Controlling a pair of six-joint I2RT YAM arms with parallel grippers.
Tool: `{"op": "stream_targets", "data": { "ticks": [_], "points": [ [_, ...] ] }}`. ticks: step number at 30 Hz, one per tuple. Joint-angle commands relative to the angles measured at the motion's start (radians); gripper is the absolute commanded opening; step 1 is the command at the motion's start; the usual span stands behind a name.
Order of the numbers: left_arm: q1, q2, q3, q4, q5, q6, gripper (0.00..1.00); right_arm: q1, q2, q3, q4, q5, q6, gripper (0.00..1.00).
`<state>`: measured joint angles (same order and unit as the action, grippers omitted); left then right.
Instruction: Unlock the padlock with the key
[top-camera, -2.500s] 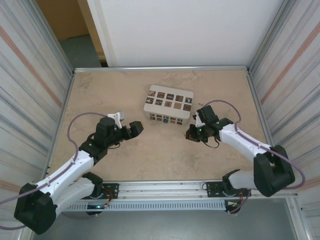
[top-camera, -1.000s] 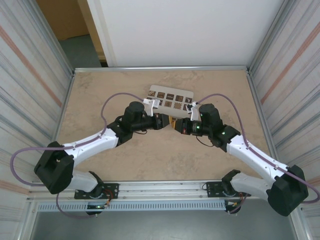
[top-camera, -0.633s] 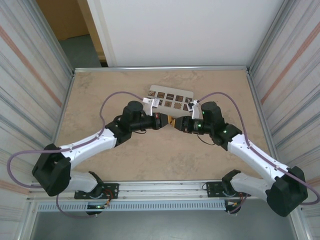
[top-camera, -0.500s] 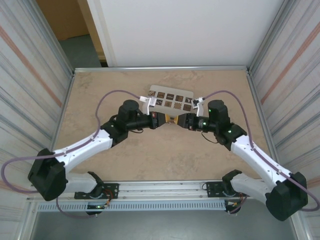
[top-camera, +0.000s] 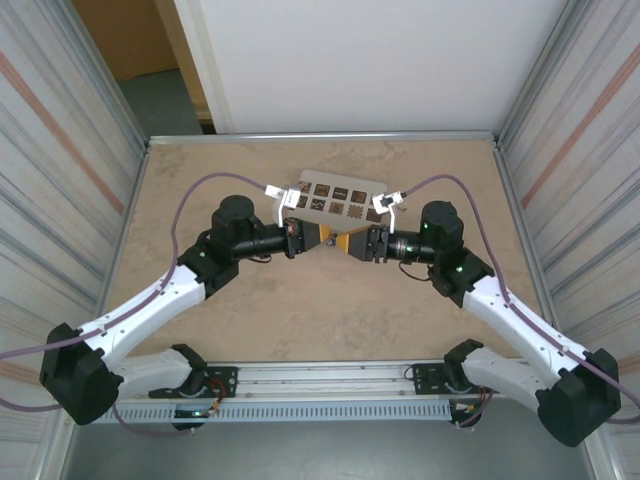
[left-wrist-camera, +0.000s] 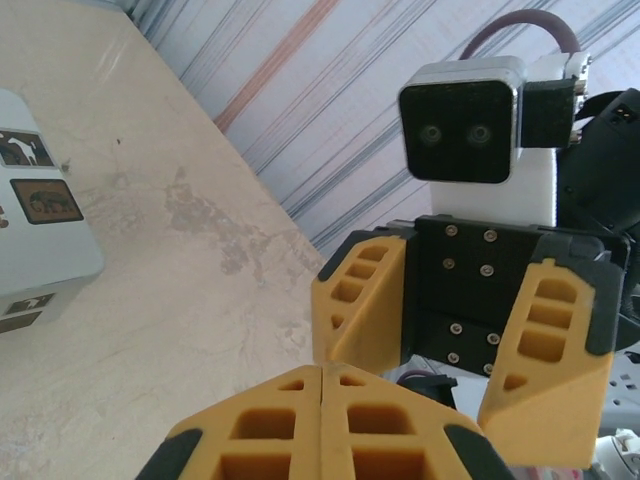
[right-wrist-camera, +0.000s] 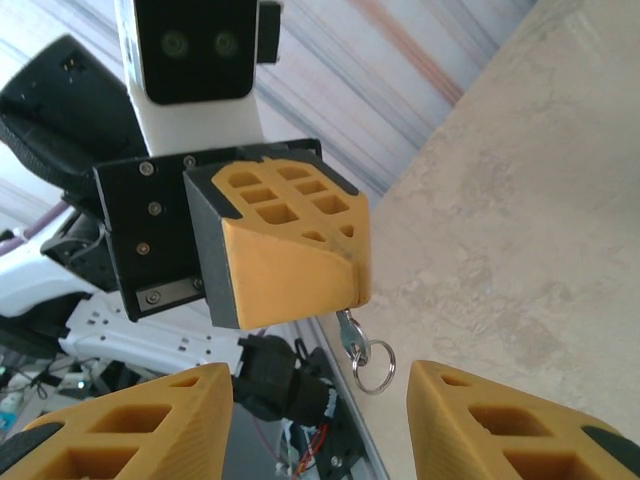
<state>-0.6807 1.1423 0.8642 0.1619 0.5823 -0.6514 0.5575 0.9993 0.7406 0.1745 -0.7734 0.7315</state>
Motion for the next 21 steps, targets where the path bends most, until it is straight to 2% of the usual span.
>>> {"op": "stream_targets", "data": {
  "ticks": [1, 21],
  "points": [
    [0.002, -0.011, 0.02, 0.037, 0.033, 0.004, 0.0, 0.018, 0.024, 0.026, 0.034, -0.013, -0.027, 0.47],
    [0.0, -0.002, 0.013, 0.048, 0.042, -0.004, 0.0, 0.057, 0.082, 0.043, 0.059, 0.019, -0.017, 0.34]
  ]
}}
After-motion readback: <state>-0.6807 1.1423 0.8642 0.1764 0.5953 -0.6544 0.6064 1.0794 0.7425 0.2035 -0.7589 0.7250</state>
